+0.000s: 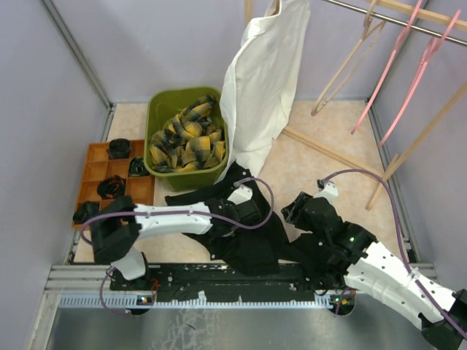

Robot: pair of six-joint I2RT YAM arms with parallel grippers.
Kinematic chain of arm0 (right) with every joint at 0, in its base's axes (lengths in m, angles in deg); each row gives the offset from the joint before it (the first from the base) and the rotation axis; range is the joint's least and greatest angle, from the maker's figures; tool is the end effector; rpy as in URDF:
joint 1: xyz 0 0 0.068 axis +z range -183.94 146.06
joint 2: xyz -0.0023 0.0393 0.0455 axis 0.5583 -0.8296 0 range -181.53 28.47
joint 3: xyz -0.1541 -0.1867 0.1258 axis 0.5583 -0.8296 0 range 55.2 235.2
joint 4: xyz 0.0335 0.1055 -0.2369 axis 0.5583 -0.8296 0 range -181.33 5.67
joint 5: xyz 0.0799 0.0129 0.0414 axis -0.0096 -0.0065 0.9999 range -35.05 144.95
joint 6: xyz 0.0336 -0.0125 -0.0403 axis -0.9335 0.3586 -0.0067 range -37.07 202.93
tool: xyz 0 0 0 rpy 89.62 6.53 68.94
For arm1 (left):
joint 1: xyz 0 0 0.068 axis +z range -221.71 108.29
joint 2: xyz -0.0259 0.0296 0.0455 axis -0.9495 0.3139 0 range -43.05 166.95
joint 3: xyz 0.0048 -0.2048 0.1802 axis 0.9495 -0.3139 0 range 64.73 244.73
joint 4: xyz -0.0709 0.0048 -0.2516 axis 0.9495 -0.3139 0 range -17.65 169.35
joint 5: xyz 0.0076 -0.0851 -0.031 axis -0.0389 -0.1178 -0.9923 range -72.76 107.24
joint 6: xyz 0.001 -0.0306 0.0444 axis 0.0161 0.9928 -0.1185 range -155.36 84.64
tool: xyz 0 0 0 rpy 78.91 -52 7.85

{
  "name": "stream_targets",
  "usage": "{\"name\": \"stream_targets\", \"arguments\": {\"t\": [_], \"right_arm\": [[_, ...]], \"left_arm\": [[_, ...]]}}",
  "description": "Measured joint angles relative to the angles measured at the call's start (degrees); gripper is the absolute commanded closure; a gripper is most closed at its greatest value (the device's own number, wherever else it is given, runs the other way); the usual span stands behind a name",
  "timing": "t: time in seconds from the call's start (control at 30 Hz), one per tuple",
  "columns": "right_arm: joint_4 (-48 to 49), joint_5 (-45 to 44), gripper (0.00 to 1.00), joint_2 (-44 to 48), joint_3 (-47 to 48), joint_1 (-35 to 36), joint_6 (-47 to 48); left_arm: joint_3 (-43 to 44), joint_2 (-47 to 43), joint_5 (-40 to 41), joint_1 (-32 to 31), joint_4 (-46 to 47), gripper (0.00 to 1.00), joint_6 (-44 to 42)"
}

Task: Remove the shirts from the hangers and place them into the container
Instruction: Pick up the shirt from the center of the board.

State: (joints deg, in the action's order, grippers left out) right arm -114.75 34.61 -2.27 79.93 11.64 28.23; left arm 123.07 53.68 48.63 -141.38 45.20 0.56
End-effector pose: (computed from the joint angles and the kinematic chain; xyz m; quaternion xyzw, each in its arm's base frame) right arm 0.0995 0.0837 0.2187 0.1492 0.8695 0.2394 0.4053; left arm 0.1255 -0.2857 0.1710 0.2370 0.9225 0.0453 0.3014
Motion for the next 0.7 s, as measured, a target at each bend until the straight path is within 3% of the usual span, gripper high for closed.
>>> {"name": "stream_targets", "arguments": {"t": [0.13, 0.27, 0.4, 0.63, 0.7], "right_arm": [[-0.63, -0.22, 0.48, 0.0, -0.02, 0.0, -0.9], [-0.68, -0.35, 0.47, 0.0, -0.02, 0.0, -1.16], [-0.66, -0.52, 0.46, 0.0, -0.02, 0.0, -1.49], [-0.66, -0.87, 0.44, 0.0, -0.02, 0.0, -1.95], [-0.66, -0.92, 0.44, 0.0, -0.02, 0.0, -2.03]], "left_arm": [[5.35, -9.33, 5.31, -1.6, -9.57, 1.0, -1.9], [12.37, -19.06, 10.6, -2.38, -12.33, 1.0, -5.97], [13.4, -26.84, 12.81, -2.56, -12.39, 1.0, -13.25], [4.94, -25.62, 4.72, -2.62, -6.45, 0.98, -20.57], [2.69, -21.14, 0.68, -2.82, -4.39, 0.81, -20.31]]}}
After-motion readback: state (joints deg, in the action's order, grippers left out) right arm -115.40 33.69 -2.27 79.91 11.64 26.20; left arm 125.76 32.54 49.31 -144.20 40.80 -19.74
